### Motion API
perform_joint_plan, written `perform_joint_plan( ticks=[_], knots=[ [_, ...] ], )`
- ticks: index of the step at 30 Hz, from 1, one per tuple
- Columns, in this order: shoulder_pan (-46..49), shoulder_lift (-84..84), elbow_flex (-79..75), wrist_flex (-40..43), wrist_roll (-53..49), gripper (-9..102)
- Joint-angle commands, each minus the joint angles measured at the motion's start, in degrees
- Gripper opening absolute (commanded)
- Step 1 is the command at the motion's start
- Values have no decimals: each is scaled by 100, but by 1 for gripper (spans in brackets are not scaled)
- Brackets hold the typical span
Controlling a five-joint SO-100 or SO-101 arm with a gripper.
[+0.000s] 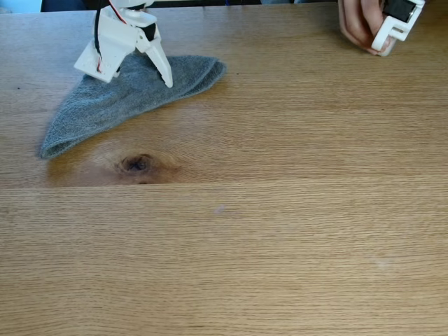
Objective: Clean the area in front of the robot
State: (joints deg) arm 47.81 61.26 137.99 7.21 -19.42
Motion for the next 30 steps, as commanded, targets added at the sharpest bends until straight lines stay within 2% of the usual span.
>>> perform_joint_plan(
  ticks=[1, 8, 13, 19, 24, 30],
  knots=[
    [105, -211, -835, 255, -26, 33],
    [53, -88, -914, 536, 9, 14],
    [-26, 229, -905, 606, 88, 11],
    [-360, 1222, -896, 1160, 527, 7],
    [-888, 2338, -896, 1644, 879, 0],
    [-1890, 3516, -888, 2268, 1327, 0]
  ],
)
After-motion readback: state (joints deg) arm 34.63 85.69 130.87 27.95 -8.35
